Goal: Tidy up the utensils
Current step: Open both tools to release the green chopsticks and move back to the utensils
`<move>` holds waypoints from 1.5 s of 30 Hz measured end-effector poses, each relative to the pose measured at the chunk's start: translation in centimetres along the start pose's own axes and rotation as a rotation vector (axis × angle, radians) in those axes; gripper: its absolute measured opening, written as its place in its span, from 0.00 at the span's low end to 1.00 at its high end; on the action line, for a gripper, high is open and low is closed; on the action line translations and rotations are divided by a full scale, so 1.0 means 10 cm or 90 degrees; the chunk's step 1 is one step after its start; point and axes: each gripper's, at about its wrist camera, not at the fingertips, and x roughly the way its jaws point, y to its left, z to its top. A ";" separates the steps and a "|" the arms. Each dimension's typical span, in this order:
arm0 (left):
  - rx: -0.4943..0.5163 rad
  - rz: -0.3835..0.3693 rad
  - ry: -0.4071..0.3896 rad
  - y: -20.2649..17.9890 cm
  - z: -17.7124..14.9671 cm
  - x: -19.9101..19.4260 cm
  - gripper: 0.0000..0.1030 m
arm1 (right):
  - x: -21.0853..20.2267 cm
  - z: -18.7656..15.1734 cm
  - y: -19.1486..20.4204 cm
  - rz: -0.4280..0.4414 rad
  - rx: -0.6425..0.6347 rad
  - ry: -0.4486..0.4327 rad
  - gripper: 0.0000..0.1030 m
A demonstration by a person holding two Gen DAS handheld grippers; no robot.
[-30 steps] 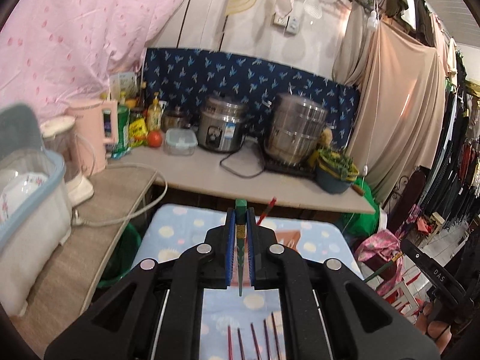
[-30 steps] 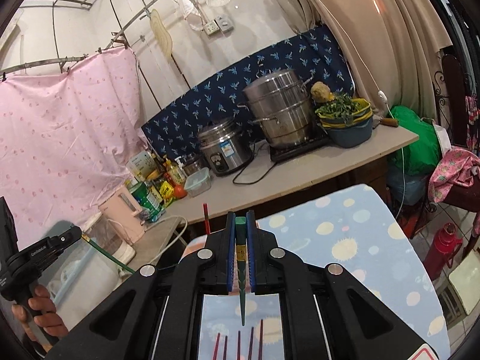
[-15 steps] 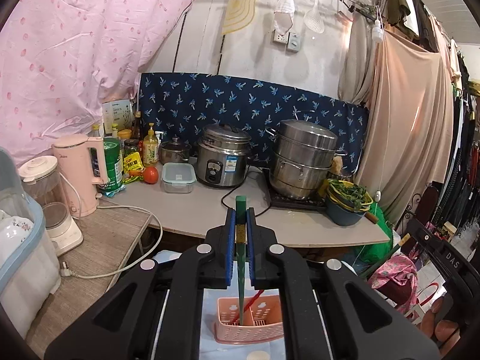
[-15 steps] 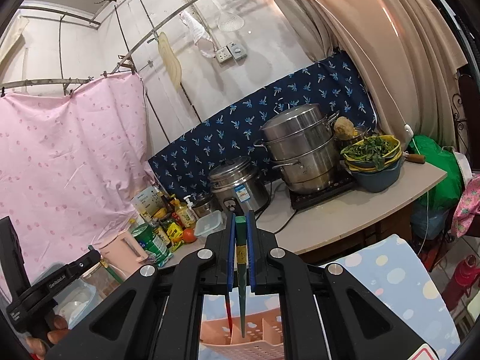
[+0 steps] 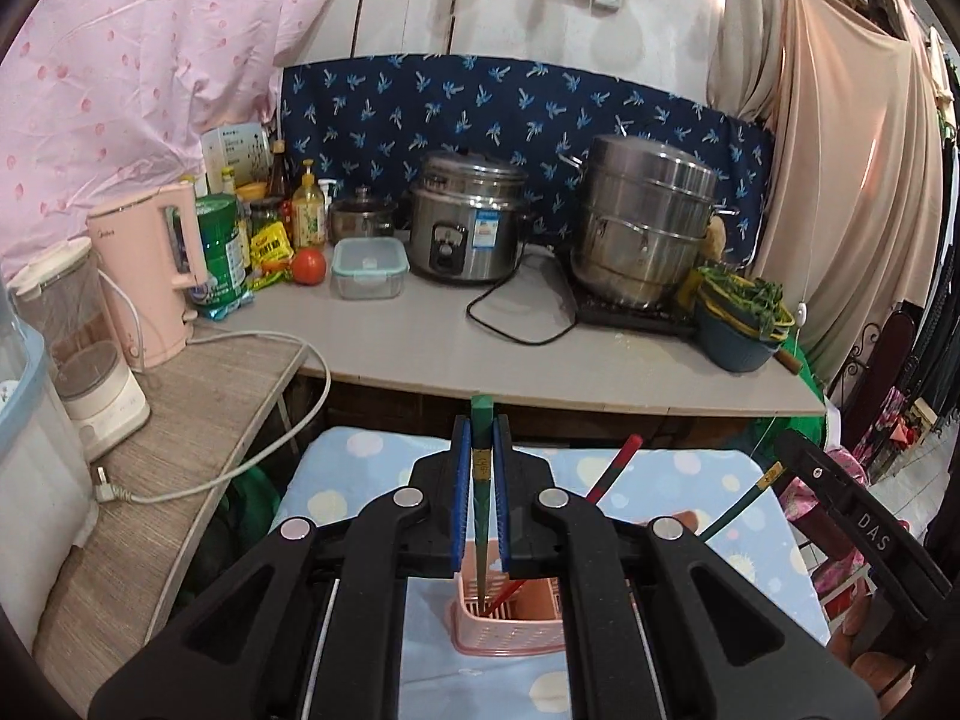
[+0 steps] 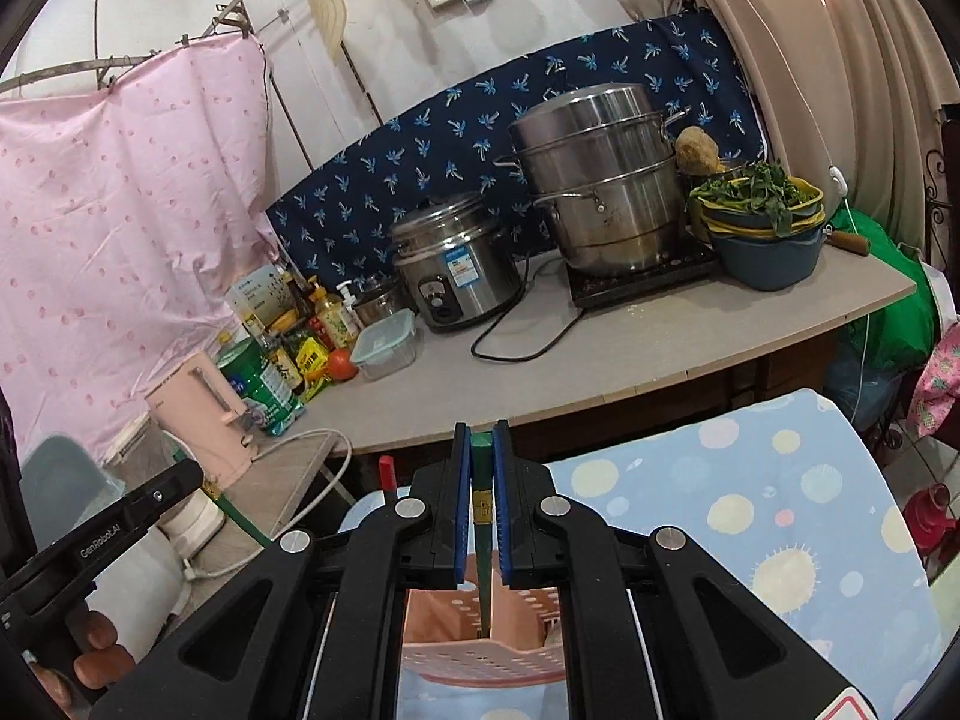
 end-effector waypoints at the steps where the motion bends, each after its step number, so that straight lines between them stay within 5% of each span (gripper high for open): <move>1: -0.001 0.000 0.004 0.01 -0.02 0.02 0.07 | 0.03 -0.03 -0.01 -0.001 0.001 0.006 0.07; 8: -0.019 -0.001 0.027 0.08 -0.13 0.08 0.11 | 0.05 -0.13 -0.03 -0.017 -0.002 0.018 0.16; 12: -0.031 0.003 0.025 0.13 -0.15 0.03 0.34 | -0.09 -0.14 -0.04 -0.020 -0.003 0.006 0.28; 23: -0.020 0.002 0.040 0.20 -0.45 -0.41 0.47 | -0.82 -0.44 -0.16 -0.006 0.006 0.014 0.30; 45: 0.008 0.030 0.193 0.31 -2.24 -1.09 0.47 | -1.53 -2.72 -0.14 -0.074 -0.112 0.267 0.30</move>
